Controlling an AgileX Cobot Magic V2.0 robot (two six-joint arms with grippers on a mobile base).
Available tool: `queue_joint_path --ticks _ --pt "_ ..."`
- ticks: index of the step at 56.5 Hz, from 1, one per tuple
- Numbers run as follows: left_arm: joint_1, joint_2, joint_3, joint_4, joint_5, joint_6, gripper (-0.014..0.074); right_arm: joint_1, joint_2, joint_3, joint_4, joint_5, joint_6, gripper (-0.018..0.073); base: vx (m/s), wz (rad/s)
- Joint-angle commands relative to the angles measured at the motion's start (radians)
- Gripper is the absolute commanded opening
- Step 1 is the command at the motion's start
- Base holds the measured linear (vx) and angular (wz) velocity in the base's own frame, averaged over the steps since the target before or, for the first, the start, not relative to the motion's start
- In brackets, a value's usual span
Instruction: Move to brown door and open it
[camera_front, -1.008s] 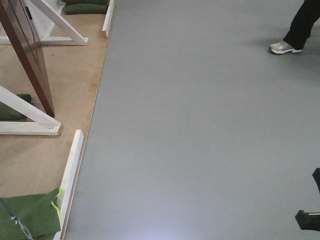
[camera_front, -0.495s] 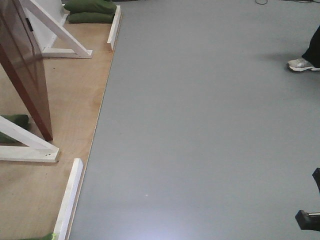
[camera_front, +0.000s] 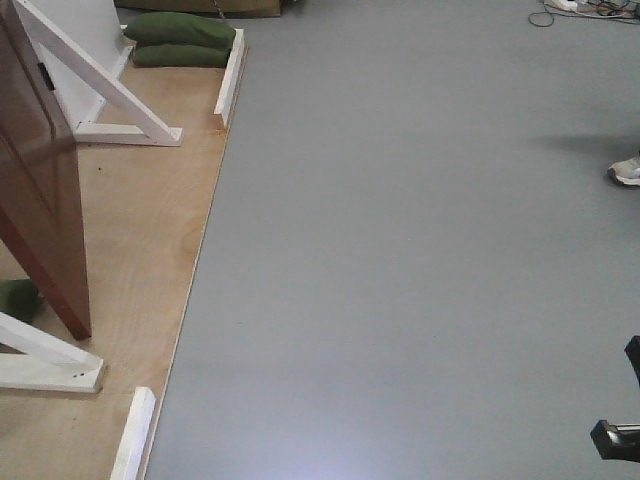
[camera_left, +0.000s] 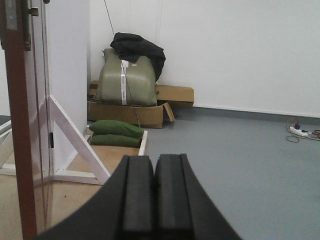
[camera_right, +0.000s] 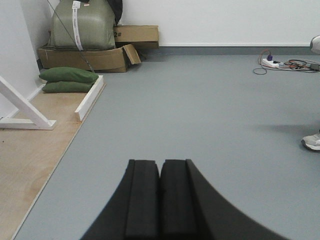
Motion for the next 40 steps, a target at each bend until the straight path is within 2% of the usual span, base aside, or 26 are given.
queue_joint_path --ticks 1,40 --pt "-0.001 -0.003 -0.017 -0.003 -0.082 -0.001 -0.0006 -0.001 -0.009 0.005 -0.001 -0.082 -0.006 0.0 0.39 0.0" --pt "-0.001 -0.003 -0.017 -0.003 -0.082 -0.001 -0.0006 -0.001 -0.009 0.005 -0.001 -0.082 -0.006 0.0 0.37 0.0"
